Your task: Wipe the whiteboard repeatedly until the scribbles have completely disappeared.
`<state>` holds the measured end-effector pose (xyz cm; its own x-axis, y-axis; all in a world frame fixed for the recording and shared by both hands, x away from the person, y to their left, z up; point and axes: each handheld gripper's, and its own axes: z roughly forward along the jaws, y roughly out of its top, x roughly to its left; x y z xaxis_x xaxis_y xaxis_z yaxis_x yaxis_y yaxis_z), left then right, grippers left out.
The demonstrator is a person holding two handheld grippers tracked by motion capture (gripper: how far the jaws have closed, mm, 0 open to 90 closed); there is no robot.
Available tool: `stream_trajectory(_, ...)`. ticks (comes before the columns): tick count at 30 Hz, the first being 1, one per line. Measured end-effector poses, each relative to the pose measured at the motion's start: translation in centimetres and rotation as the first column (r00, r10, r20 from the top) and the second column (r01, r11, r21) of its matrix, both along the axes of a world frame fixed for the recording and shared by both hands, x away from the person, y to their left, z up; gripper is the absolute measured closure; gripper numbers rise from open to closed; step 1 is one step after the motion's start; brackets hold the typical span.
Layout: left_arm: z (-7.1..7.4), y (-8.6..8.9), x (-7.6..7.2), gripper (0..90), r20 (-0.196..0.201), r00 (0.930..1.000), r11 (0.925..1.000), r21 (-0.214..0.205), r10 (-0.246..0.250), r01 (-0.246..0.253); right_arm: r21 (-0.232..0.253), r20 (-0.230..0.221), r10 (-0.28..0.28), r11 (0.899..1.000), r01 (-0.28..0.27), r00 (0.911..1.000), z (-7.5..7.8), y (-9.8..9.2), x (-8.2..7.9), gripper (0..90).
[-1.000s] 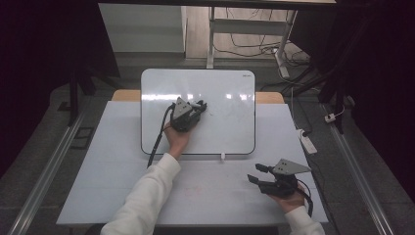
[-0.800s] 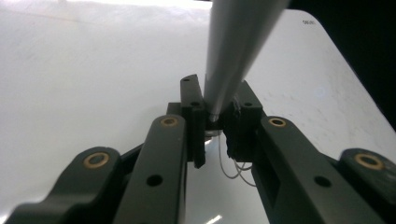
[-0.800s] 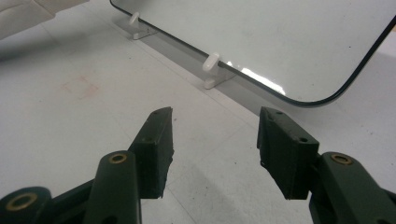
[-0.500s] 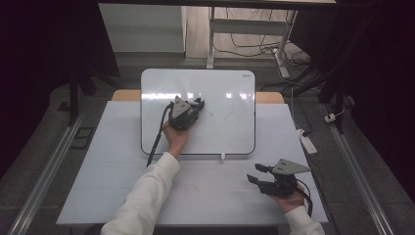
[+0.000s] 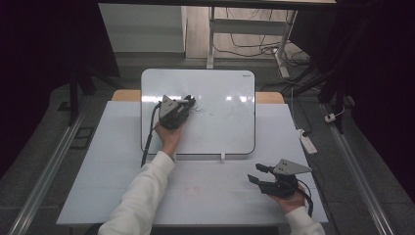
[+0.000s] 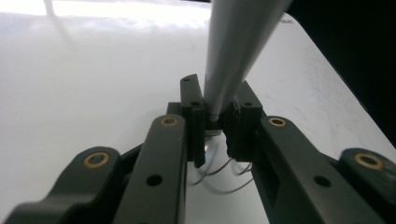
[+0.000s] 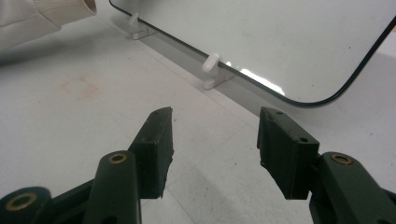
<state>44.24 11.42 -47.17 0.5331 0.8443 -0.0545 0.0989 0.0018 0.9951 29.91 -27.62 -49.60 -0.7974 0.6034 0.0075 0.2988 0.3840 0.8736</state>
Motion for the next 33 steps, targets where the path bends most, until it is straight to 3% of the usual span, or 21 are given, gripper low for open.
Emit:
stream_trajectory(3,-0.3,0.1,-0.4,78.3,0.019,0.9997,0.9999,-0.001,0.016,-0.016,-0.001,0.003,0.001,1.000,-0.001,1.0000,0.0,0.0,-0.1,45.4)
stream_trajectory(5,-0.4,-0.4,-0.4,78.3,0.007,1.0000,0.9999,-0.014,0.006,-0.006,-0.001,0.005,0.000,1.000,0.000,1.0000,0.1,0.0,-0.1,45.4)
stream_trajectory(9,-0.2,-1.8,-0.4,78.3,0.013,0.9999,0.9999,0.011,0.005,-0.005,-0.002,0.004,-0.002,1.000,0.002,1.0000,0.1,0.1,-0.1,45.4)
stream_trajectory(10,0.2,-2.4,-0.4,78.3,-0.005,0.9997,0.9989,0.041,0.024,-0.023,-0.005,0.005,-0.003,1.000,0.003,1.0000,0.1,0.1,-0.1,45.4)
stream_trajectory(13,0.8,-1.5,-0.4,78.3,-0.018,0.9976,0.9968,0.045,0.067,-0.066,-0.004,0.006,-0.006,1.000,0.006,1.0000,0.1,0.0,-0.1,45.4)
stream_trajectory(15,0.9,-0.2,-0.2,78.3,-0.032,0.9962,0.9967,0.007,0.081,-0.081,-0.003,0.004,-0.008,1.000,0.008,1.0000,0.1,-0.1,-0.1,45.4)
stream_trajectory(17,0.9,0.1,-0.2,78.3,-0.039,0.9961,0.9969,0.005,0.079,-0.078,-0.005,0.004,-0.006,1.000,0.006,1.0000,0.1,-0.1,-0.1,45.4)
stream_trajectory(20,0.8,-1.4,-0.4,78.3,-0.044,0.9978,0.9978,0.046,0.050,-0.048,-0.005,0.005,-0.003,1.000,0.003,1.0000,0.1,0.1,-0.1,45.4)
stream_trajectory(23,0.8,-3.4,-0.9,78.3,-0.027,0.9987,0.9900,0.136,0.044,-0.040,-0.009,0.008,0.001,1.000,0.000,1.0000,0.2,0.3,-0.1,45.4)
stream_trajectory(24,0.9,-3.4,-0.9,78.3,-0.023,0.9983,0.9880,0.146,0.054,-0.050,-0.010,0.007,0.000,1.000,0.000,1.0000,0.2,0.3,-0.1,45.4)
stream_trajectory(30,1.8,-1.5,-0.6,78.3,-0.044,0.9917,0.9823,0.149,0.121,-0.113,-0.009,0.009,-0.007,1.000,0.007,0.9999,0.2,0.0,-0.1,45.4)
stream_trajectory(33,1.7,-2.7,-0.7,78.3,-0.050,0.9934,0.9825,0.160,0.103,-0.094,-0.006,0.011,-0.007,1.000,0.007,0.9999,0.2,0.0,-0.1,45.3)
